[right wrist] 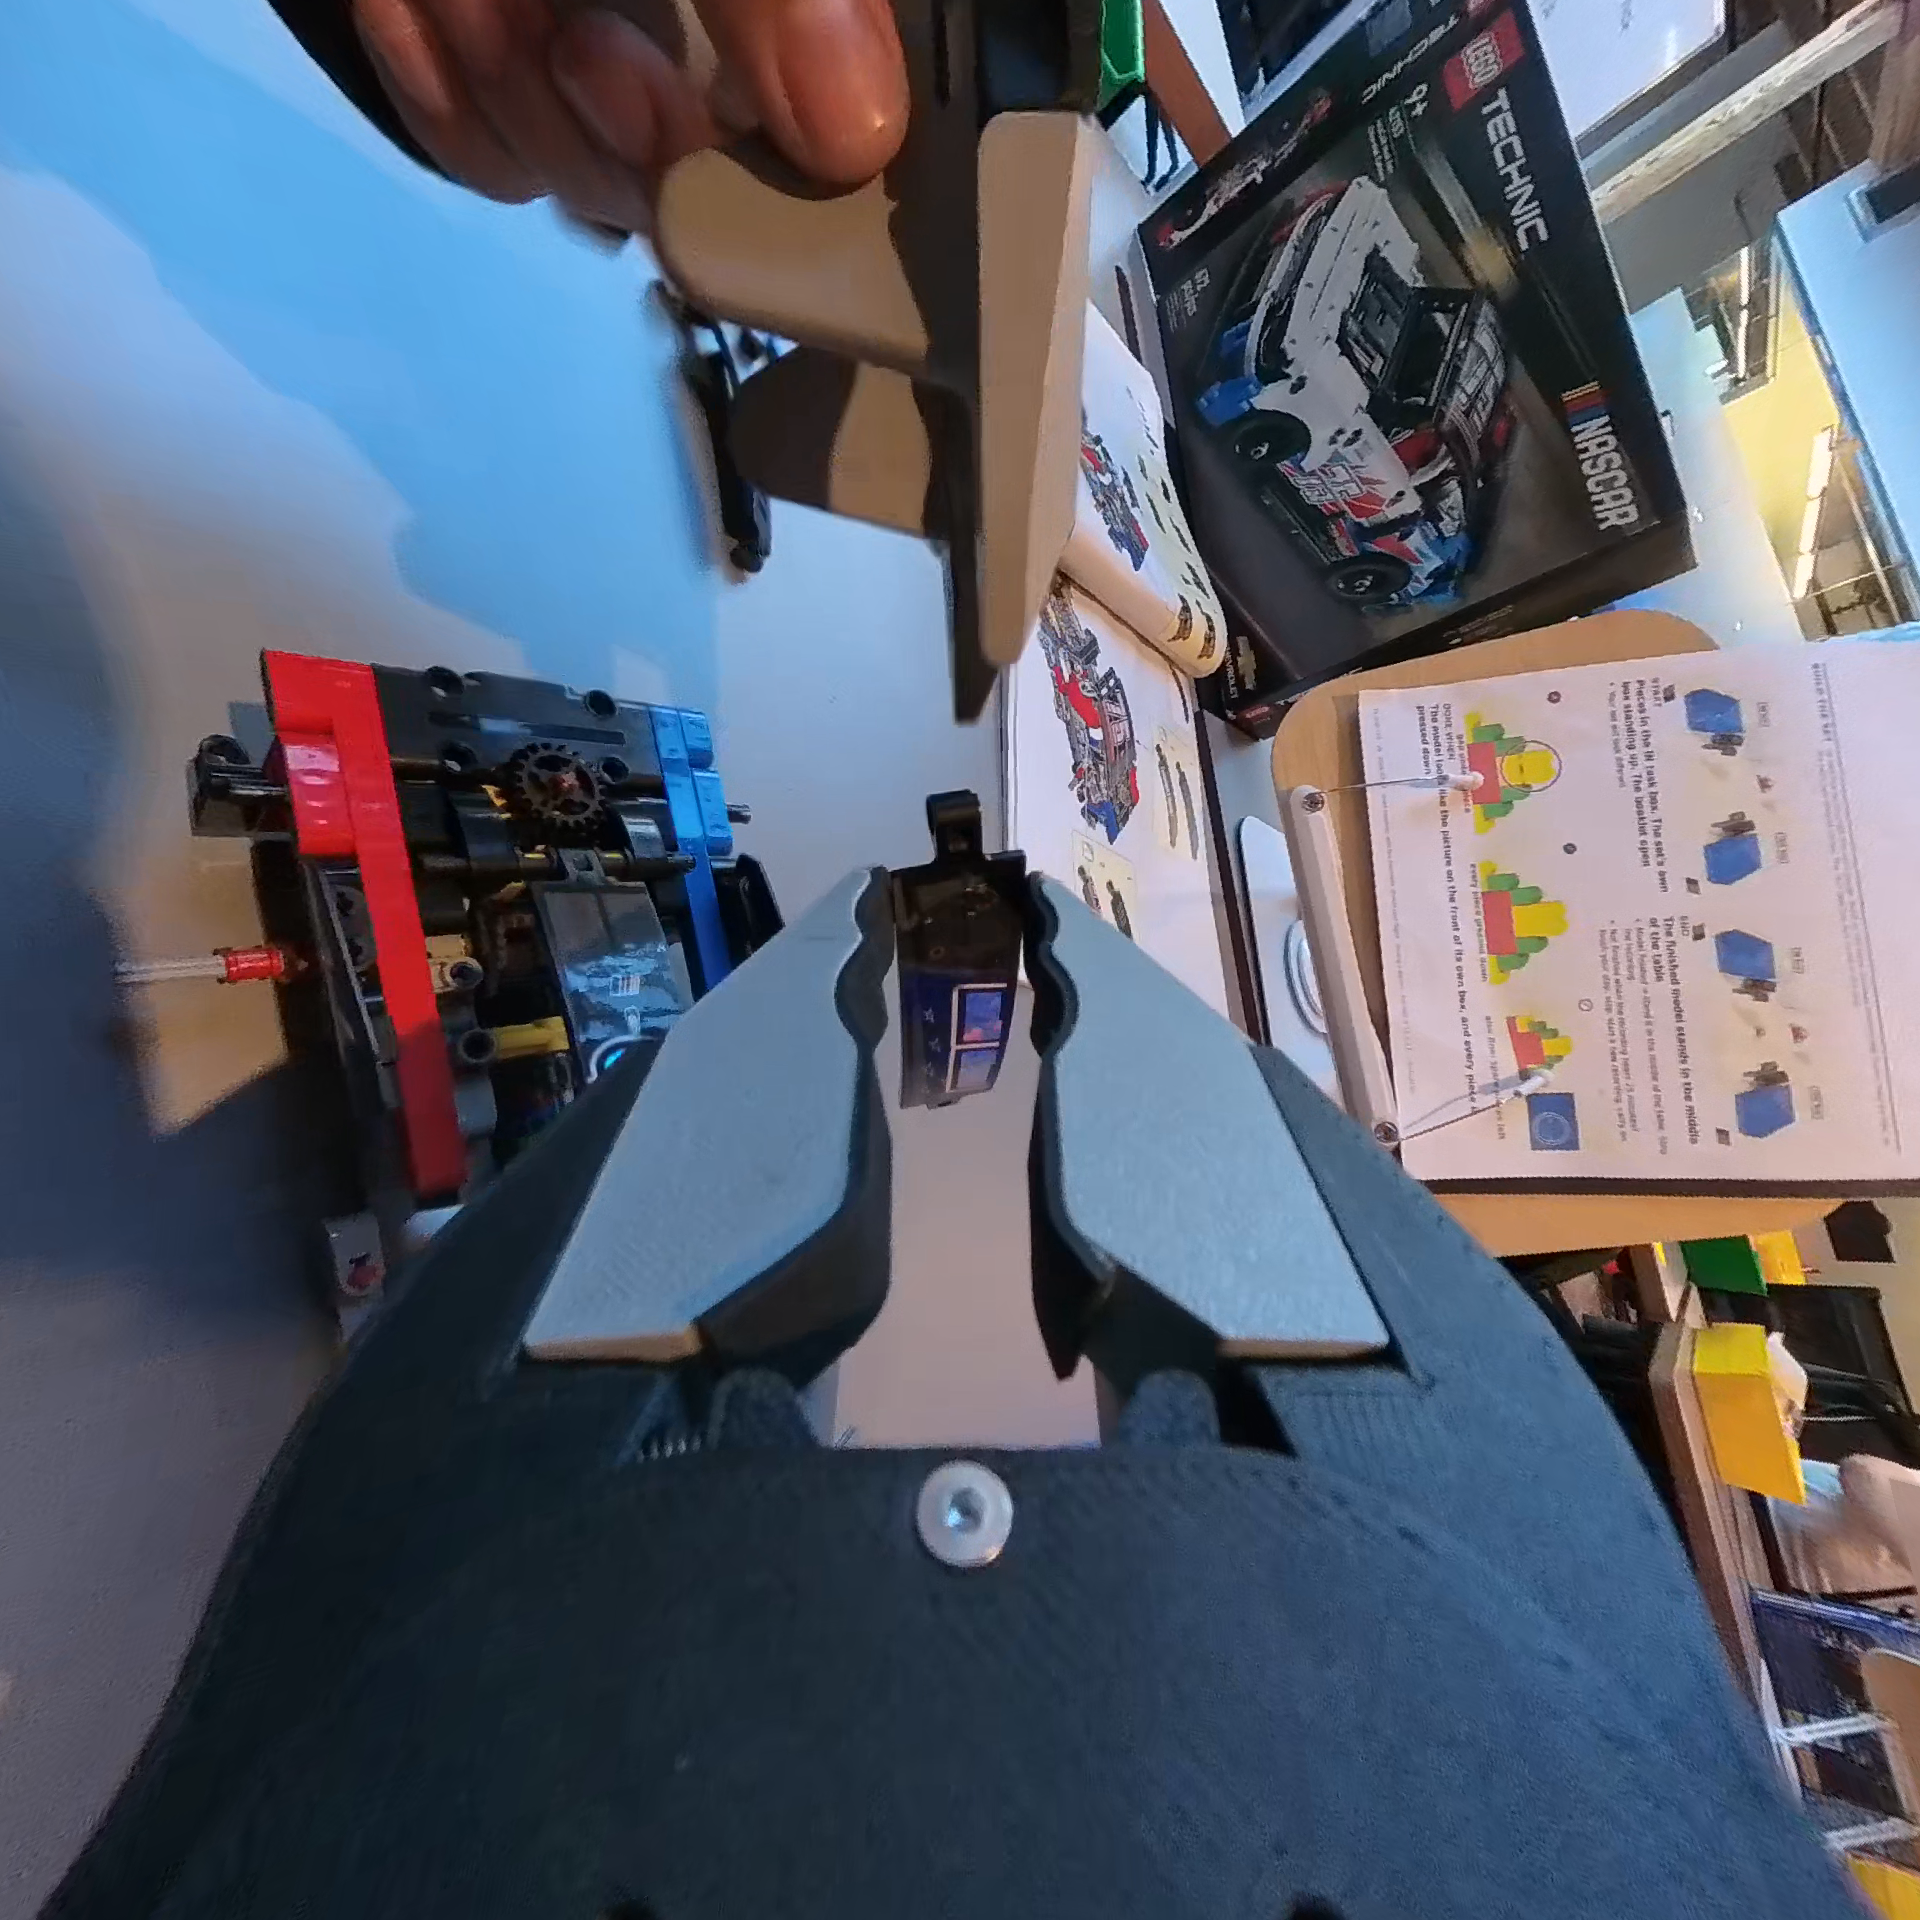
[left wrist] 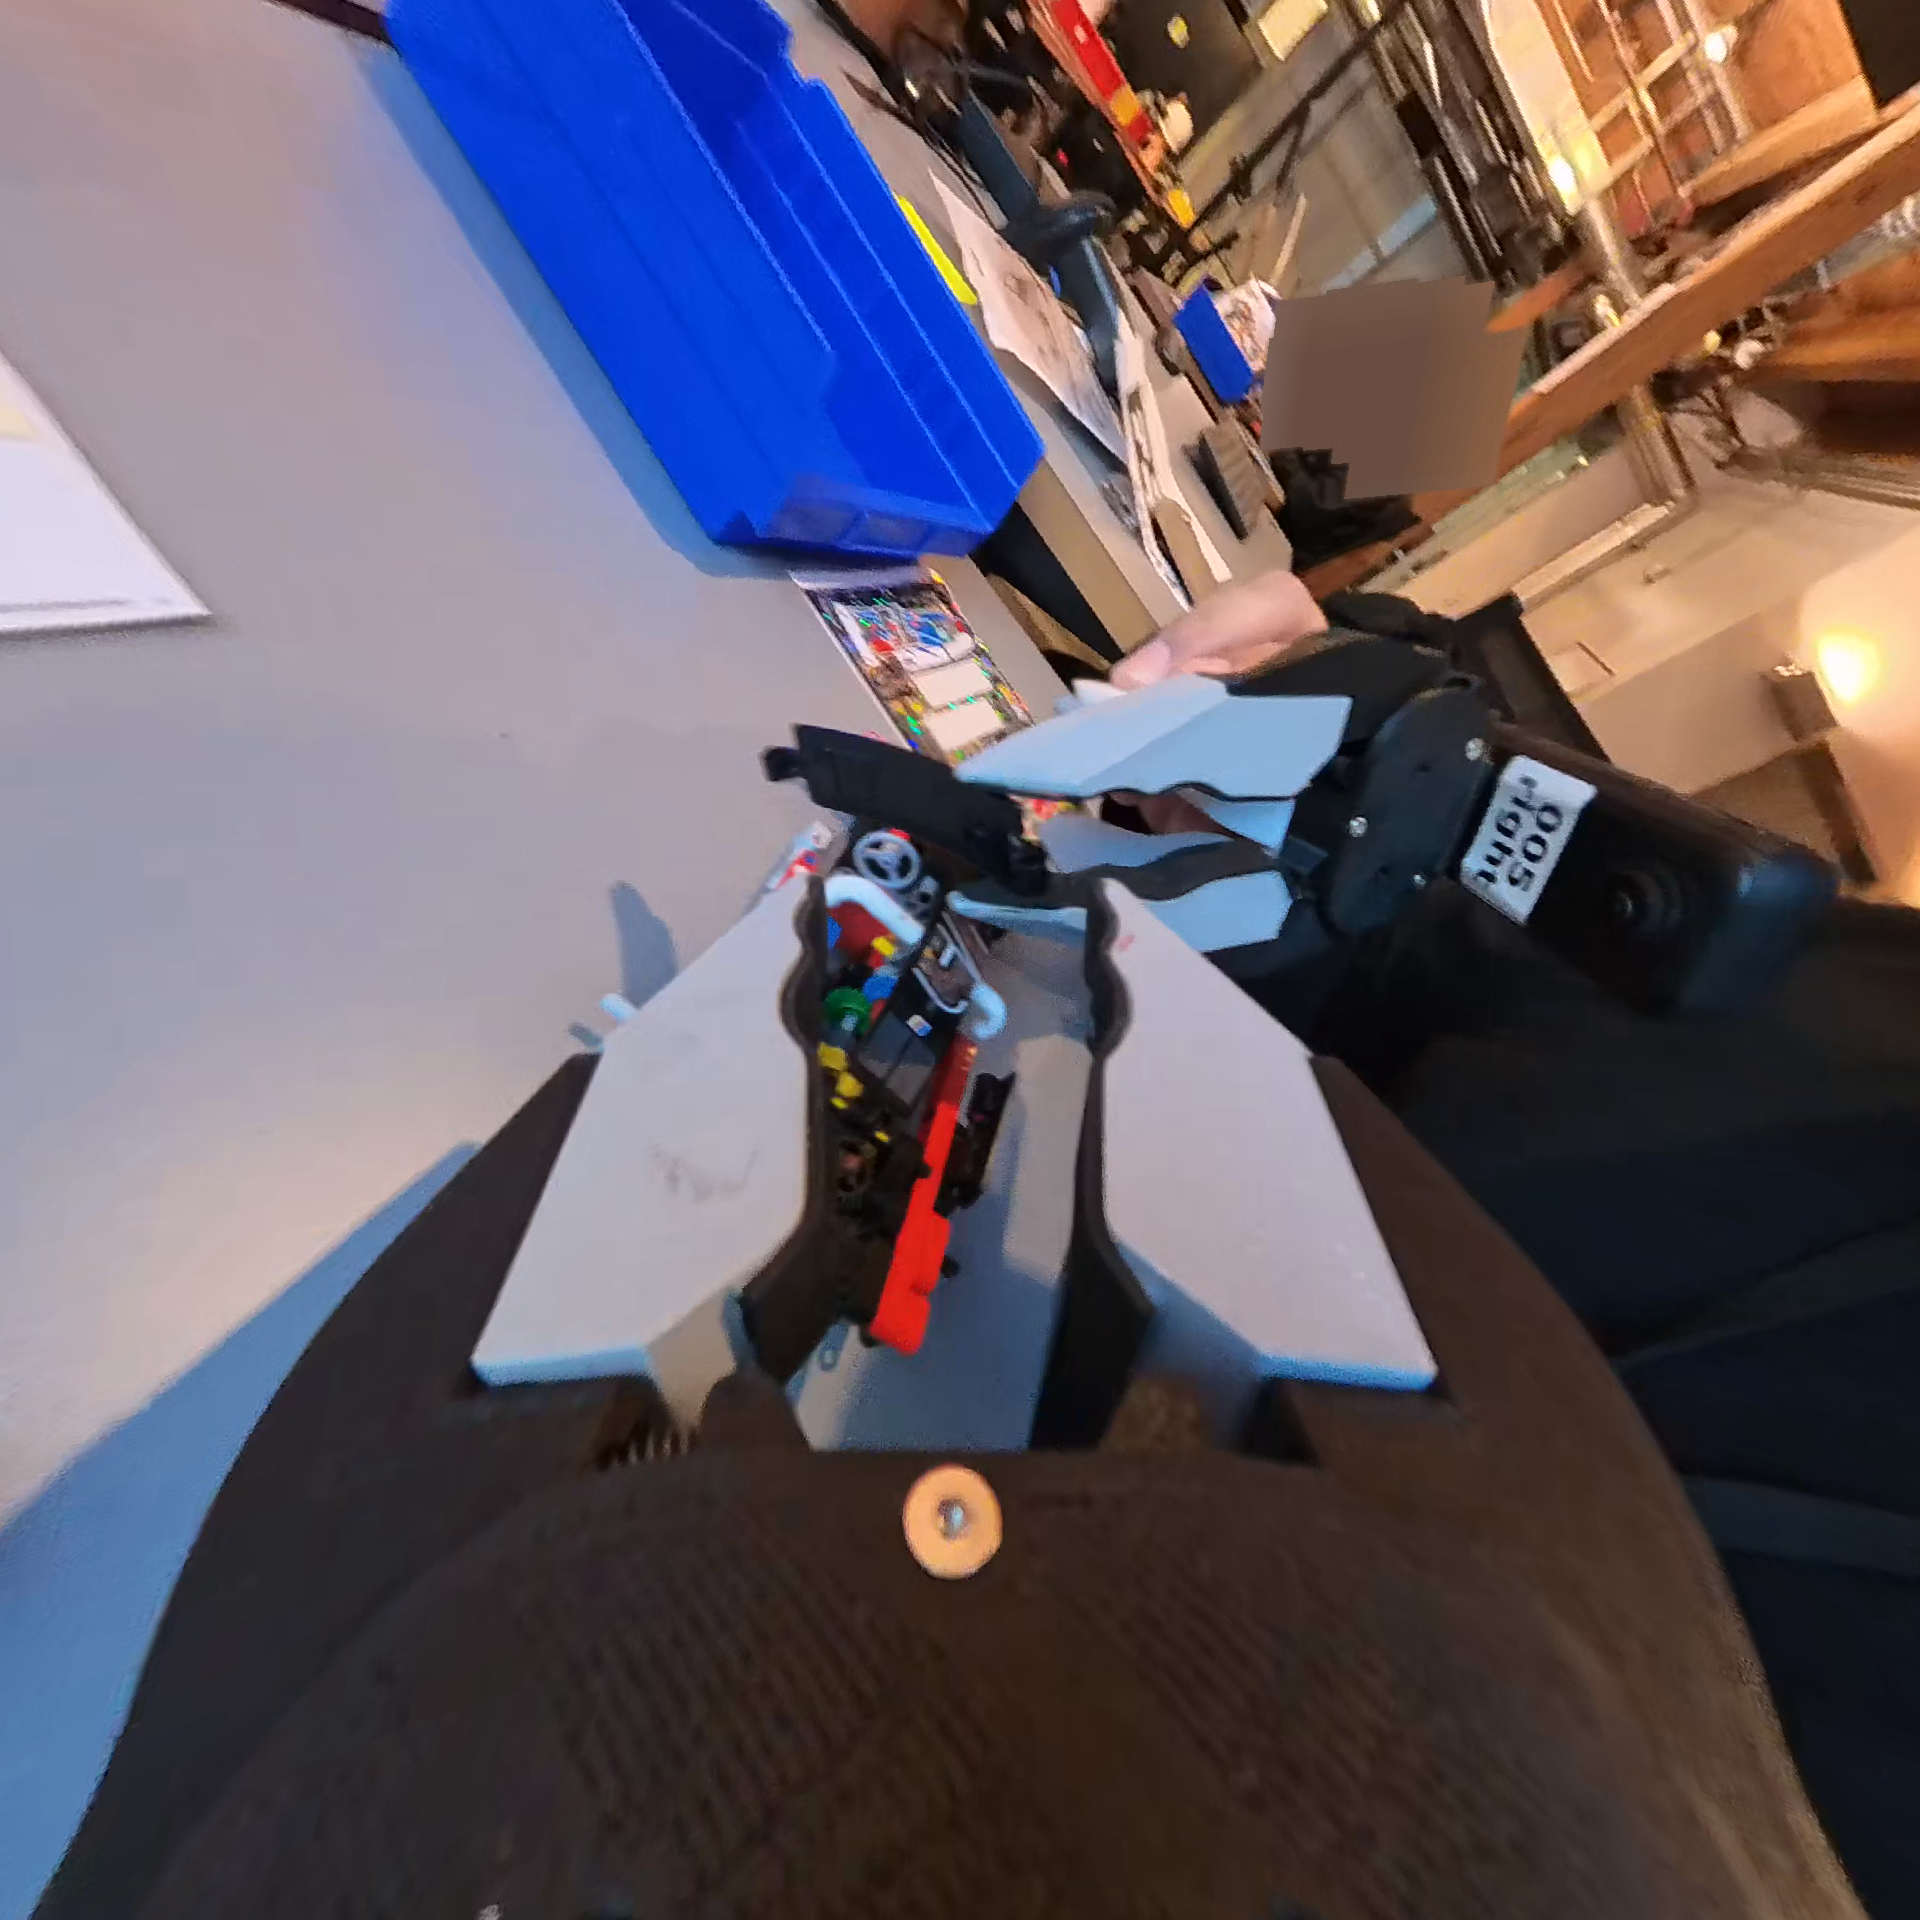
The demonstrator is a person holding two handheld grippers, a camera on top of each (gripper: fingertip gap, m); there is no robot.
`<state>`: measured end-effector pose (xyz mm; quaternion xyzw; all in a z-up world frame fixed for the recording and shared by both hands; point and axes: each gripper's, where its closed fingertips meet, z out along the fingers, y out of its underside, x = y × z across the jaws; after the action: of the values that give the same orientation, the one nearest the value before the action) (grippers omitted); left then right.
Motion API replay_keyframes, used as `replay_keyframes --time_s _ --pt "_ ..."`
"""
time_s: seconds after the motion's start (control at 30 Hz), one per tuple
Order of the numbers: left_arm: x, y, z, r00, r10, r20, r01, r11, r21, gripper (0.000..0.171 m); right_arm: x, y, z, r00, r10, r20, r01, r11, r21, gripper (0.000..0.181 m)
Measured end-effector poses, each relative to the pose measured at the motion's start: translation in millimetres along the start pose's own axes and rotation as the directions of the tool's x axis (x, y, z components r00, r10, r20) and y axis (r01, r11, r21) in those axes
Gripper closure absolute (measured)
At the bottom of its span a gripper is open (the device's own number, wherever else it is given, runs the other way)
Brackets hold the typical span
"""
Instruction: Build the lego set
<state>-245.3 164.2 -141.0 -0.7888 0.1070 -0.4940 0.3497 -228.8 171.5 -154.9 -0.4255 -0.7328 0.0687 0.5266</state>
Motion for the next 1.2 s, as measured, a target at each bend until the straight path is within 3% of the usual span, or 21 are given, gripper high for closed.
replay_keyframes --time_s 0.17,0.3,0.53,0.77,0.93,1.2 --pt "15.6 12.9 21.9 0.998 0.010 -0.065 -0.015 0.997 -0.074 0.135 -2.6 -3.5 3.3 1.000 -0.020 0.005 0.021 1.000 -0.005 0.160" --pt "15.4 14.3 26.9 0.996 0.011 -0.094 -0.018 0.997 -0.073 0.166 -3.2 -2.0 2.3 1.000 -0.026 0.004 0.026 1.000 -0.013 0.159" --pt "26.7 21.3 23.1 0.974 -0.056 -0.219 0.041 0.996 -0.074 0.167 -11.6 -8.9 -8.7 0.997 -0.040 0.060 0.035 0.995 0.096 0.159" --pt "42.9 27.5 13.0 0.908 -0.060 -0.415 0.037 0.997 -0.064 0.167 -18.2 -26.2 -24.5 0.961 0.092 0.260 -0.161 0.953 0.257 0.160" --pt "49.5 16.8 1.7 0.828 -0.055 -0.558 0.060 0.998 -0.009 0.167 -5.9 -40.2 -28.5 0.908 0.194 0.370 -0.330 0.876 0.351 0.161" --pt "28.6 -0.2 -11.3 0.770 -0.020 -0.638 0.083 0.994 0.069 0.167 15.1 -27.7 -9.6 0.869 0.268 0.415 -0.430 0.824 0.369 0.161"
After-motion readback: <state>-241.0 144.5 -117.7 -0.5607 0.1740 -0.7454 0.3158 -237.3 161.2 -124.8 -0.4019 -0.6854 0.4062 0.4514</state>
